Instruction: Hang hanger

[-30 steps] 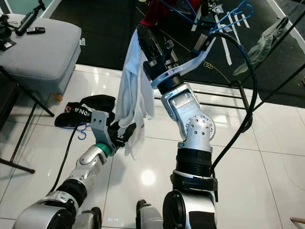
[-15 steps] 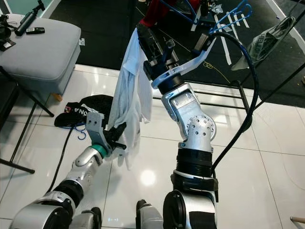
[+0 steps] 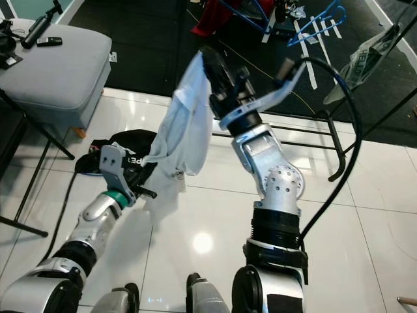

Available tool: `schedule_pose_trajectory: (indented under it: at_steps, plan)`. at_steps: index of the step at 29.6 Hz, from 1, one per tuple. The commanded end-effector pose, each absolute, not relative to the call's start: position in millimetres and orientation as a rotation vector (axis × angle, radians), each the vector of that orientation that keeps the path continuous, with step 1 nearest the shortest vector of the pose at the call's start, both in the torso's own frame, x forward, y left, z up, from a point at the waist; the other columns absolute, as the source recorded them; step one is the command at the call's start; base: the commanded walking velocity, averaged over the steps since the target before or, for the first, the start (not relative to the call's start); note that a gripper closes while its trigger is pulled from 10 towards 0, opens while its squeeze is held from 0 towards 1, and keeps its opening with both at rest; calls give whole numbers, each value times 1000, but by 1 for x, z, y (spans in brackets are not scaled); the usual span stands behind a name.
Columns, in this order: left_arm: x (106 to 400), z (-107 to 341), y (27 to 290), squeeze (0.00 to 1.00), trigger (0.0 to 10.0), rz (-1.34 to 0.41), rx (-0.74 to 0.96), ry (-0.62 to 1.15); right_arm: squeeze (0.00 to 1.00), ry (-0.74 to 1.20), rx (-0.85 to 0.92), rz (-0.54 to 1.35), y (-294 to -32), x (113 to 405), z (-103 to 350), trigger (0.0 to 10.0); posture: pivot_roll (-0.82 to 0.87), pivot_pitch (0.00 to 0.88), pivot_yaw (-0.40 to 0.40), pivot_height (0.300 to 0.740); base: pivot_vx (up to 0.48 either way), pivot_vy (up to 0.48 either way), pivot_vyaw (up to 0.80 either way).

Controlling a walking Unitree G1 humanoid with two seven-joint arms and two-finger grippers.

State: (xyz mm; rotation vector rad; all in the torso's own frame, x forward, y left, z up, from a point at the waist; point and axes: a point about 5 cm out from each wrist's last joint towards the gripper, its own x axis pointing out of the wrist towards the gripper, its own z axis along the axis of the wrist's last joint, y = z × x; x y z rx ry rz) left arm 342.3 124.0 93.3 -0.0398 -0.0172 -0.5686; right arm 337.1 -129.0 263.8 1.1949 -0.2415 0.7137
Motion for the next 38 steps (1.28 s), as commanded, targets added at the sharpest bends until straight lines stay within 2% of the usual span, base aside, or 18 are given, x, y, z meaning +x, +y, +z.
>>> schedule_pose_trajectory:
  at_steps: [1, 4, 7, 11, 15, 21, 26, 31, 32, 35, 36, 38]
  plan:
    - [336, 92, 118, 0, 0, -684, 4, -3, 0, -258, 1186, 656, -141, 338, 255, 0, -70, 134, -66, 740, 0, 0, 0]
    - [324, 102, 121, 0, 0, -870, 137, -40, 0, -277, 1177, 568, -156, 341, 246, 0, -60, 131, -63, 740, 0, 0, 0]
    - [310, 112, 127, 0, 0, -1002, 267, -57, 0, -244, 1057, 535, -163, 339, 232, 0, -49, 122, -56, 740, 0, 0, 0]
    - [304, 126, 139, 0, 0, -1026, 370, -85, 0, -145, 923, 510, -166, 330, 204, 0, -41, 118, -56, 740, 0, 0, 0]
    - [302, 132, 145, 0, 0, -1027, 390, -93, 0, -92, 859, 469, -168, 327, 187, 0, -41, 116, -53, 740, 0, 0, 0]
    - [299, 150, 154, 0, 0, -1030, 408, -89, 0, 30, 625, 390, -169, 322, 152, 0, -37, 110, -49, 740, 0, 0, 0]
    - [298, 150, 152, 0, 0, -1049, 440, -58, 0, 45, 558, 367, -169, 322, 149, 0, -39, 112, -48, 740, 0, 0, 0]
    - [296, 151, 154, 0, 0, -1050, 495, -26, 0, 54, 514, 260, -181, 324, 143, 0, -33, 118, -48, 740, 0, 0, 0]
    - [296, 152, 155, 0, 0, -1047, 510, -20, 275, 59, 504, 226, -185, 324, 140, 0, -33, 118, -48, 740, 0, 0, 0]
    - [295, 153, 156, 0, 0, -1048, 530, -17, 275, 64, 500, 184, -190, 323, 136, 0, -31, 121, -46, 740, 0, 0, 0]
    - [293, 157, 157, 0, 0, -1065, 569, -35, 965, 75, 494, 114, -198, 320, 130, 0, -30, 124, -40, 740, 0, 0, 0]
    - [292, 159, 158, 0, 0, -1086, 605, -41, 1000, 85, 473, 82, -202, 318, 125, 0, -30, 124, -40, 740, 0, 0, 0]
